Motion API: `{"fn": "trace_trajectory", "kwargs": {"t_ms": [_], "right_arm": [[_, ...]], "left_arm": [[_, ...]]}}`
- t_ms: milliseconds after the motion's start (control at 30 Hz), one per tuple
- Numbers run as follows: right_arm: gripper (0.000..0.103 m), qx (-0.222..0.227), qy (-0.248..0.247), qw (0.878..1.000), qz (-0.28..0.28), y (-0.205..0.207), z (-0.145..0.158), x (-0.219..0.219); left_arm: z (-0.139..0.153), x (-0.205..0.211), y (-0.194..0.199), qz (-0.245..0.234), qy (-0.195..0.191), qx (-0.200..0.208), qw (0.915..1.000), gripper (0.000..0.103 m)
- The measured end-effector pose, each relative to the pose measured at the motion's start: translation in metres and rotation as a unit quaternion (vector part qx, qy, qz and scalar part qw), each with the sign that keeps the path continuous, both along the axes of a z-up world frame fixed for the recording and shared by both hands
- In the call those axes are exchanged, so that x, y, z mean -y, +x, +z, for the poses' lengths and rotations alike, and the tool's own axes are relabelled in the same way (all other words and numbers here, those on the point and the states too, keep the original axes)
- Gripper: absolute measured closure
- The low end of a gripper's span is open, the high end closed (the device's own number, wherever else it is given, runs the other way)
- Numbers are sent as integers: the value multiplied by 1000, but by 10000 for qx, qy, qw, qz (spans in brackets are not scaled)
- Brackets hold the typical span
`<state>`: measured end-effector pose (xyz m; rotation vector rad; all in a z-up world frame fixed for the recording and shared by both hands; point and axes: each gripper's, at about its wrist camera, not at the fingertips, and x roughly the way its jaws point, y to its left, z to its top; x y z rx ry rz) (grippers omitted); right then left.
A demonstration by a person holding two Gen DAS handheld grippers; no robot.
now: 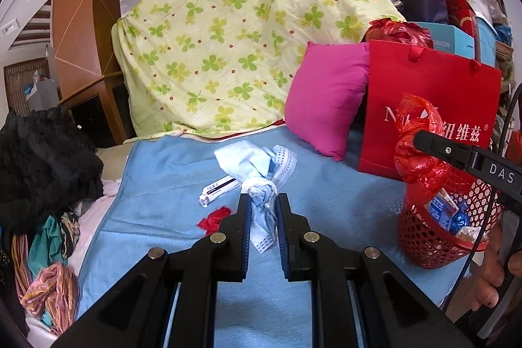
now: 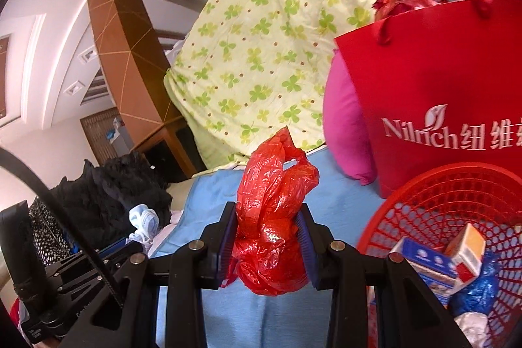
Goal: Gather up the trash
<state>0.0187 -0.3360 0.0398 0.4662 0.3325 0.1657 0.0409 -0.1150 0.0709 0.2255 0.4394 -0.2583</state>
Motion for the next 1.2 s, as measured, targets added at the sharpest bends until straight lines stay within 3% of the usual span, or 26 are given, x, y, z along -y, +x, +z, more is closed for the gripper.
{"fn": "trace_trajectory", "kwargs": {"t_ms": [1200], "right_arm": [[64, 200, 494, 9962, -688, -45, -7, 92]], "left_arm": [[15, 101, -31, -800, 515, 326, 9949, 87]]}}
